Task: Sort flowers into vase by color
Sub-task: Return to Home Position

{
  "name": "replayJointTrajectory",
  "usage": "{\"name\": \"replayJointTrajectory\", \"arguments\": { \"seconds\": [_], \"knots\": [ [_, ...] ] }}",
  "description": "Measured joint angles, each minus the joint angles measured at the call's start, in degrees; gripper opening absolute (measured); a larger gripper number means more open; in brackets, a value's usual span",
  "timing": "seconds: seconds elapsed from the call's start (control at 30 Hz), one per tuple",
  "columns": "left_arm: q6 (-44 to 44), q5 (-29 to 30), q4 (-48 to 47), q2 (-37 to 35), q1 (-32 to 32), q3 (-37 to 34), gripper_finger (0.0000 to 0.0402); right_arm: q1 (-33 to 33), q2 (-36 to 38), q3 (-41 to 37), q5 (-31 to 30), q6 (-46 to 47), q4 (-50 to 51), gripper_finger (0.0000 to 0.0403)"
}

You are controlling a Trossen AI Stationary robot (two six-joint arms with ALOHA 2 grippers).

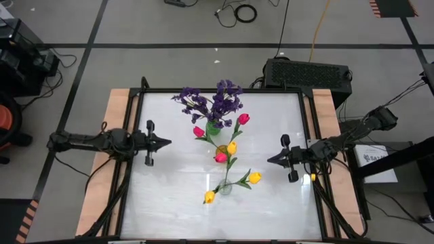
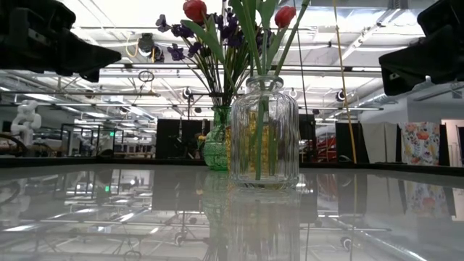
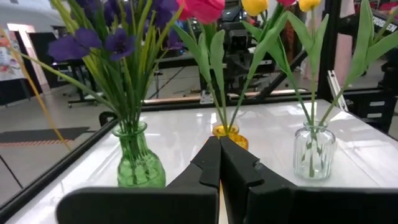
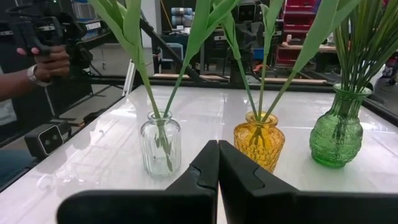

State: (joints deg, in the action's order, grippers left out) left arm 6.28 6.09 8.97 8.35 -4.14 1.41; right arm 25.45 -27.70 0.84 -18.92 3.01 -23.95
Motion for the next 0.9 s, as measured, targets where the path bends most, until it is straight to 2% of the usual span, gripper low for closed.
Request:
{"name": "replayJointTrajectory", "arguments": {
  "seconds": [0.23,0.6,0.9],
  "knots": [
    [0.27,-2.03,-5.2,-8.4,1.49,0.0,0.0002,0.0,0.02,0.02,0.0,0.84,0.6,0.0],
    [0.08,-6.45,-7.17,-8.34,4.93,-0.98,0.0001,0.0,0.15,0.07,1.16,0.8,0.12,0.0],
    [-0.35,-12.7,-7.26,-8.34,8.35,-1.03,0.0,-0.56,1.58,0.07,1.6,-0.51,0.18,0.0]
  ]
}}
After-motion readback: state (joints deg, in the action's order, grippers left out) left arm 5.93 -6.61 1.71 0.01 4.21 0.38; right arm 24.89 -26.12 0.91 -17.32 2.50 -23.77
